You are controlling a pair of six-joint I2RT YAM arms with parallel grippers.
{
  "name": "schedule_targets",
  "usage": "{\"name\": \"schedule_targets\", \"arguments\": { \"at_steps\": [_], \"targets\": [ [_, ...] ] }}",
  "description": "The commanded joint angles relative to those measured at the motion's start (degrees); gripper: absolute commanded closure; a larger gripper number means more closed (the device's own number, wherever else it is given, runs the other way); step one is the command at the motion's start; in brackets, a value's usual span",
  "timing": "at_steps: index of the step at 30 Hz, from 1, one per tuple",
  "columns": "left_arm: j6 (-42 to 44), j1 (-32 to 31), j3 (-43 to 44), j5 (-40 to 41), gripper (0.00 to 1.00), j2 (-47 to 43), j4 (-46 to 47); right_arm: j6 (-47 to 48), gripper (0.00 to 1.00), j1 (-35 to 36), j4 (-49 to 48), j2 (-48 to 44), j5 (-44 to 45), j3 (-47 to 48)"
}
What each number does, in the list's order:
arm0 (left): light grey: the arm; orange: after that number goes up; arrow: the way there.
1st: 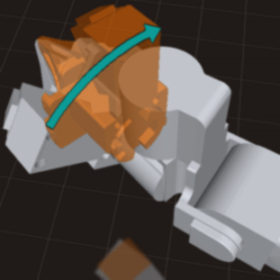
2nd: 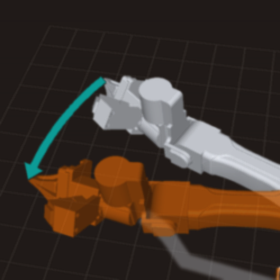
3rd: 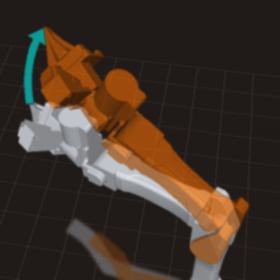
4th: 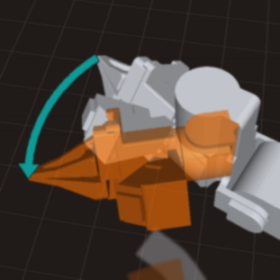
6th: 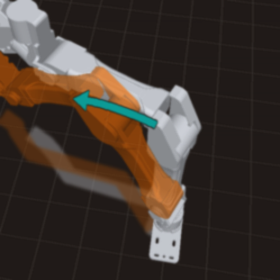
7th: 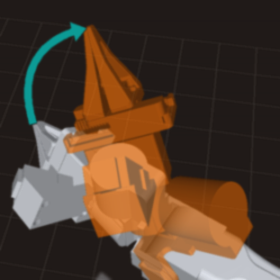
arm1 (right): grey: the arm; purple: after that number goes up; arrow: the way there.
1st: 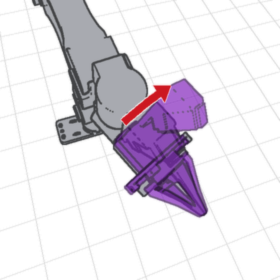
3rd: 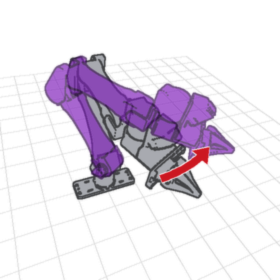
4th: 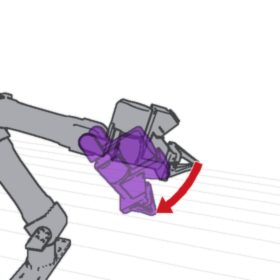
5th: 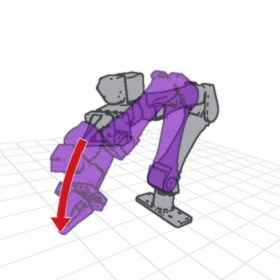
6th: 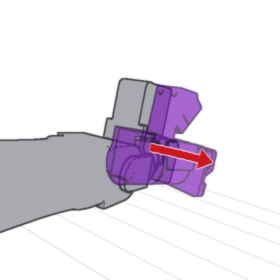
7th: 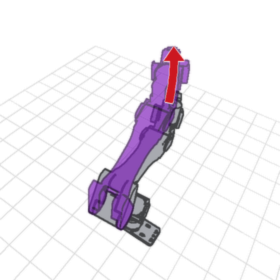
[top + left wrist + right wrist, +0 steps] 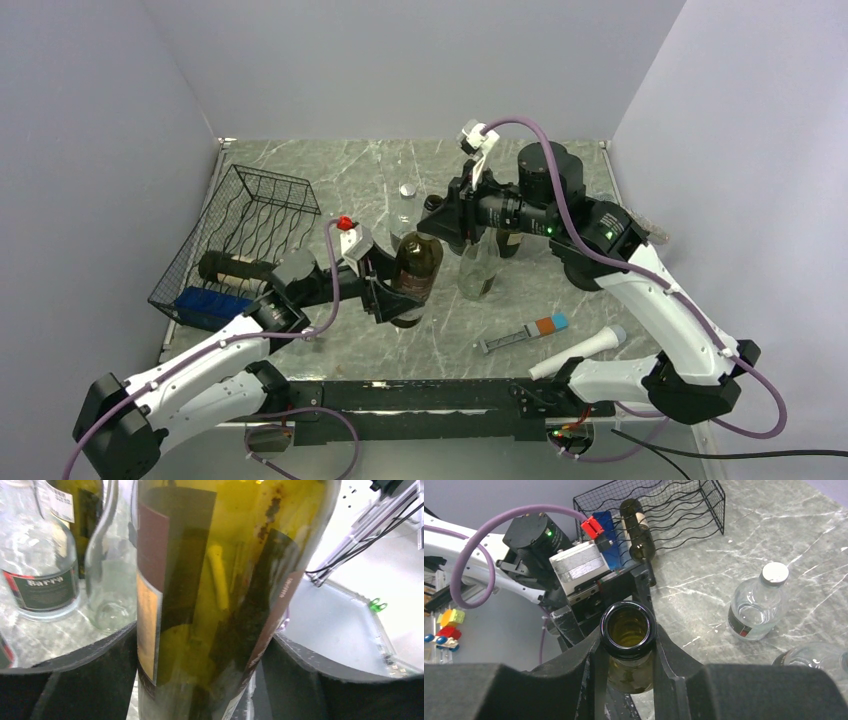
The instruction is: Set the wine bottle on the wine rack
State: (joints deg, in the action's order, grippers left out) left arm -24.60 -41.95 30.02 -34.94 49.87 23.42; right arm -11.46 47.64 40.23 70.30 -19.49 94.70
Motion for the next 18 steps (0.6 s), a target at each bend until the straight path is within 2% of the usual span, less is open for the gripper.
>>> {"name": "schedule_targets", "arguments": {
  "at_steps": [1, 3, 7, 13, 18],
  "targets": [
    [-2.20, -0.36, 1.81, -5.43, 0.37, 0.99, 8.16, -3.65, 1.00, 0.09, -10.52, -4.43, -4.22, -0.06],
    [-2.90, -0.53, 1.69, -5.78, 0.36, 1.28, 9.95, -3.84, 1.00, 0.02, -9.99, -4.51, -3.94, 0.10],
    [-2.62, -0.84, 2.04, -7.86, 0.10, 2.57, 11.24, -4.80, 1.00, 0.00, -11.11, -5.14, -3.73, -1.10],
    [-4.41, -2.43, 3.03, -10.49, 0.18, 8.40, 12.81, -5.93, 1.00, -0.05, -11.85, -5.05, -3.45, -2.01],
    [-4.34, -3.20, 2.94, -8.98, 0.21, 9.61, 13.53, -6.16, 1.00, -0.21, -12.45, -5.42, -3.80, -2.54]
  ]
}}
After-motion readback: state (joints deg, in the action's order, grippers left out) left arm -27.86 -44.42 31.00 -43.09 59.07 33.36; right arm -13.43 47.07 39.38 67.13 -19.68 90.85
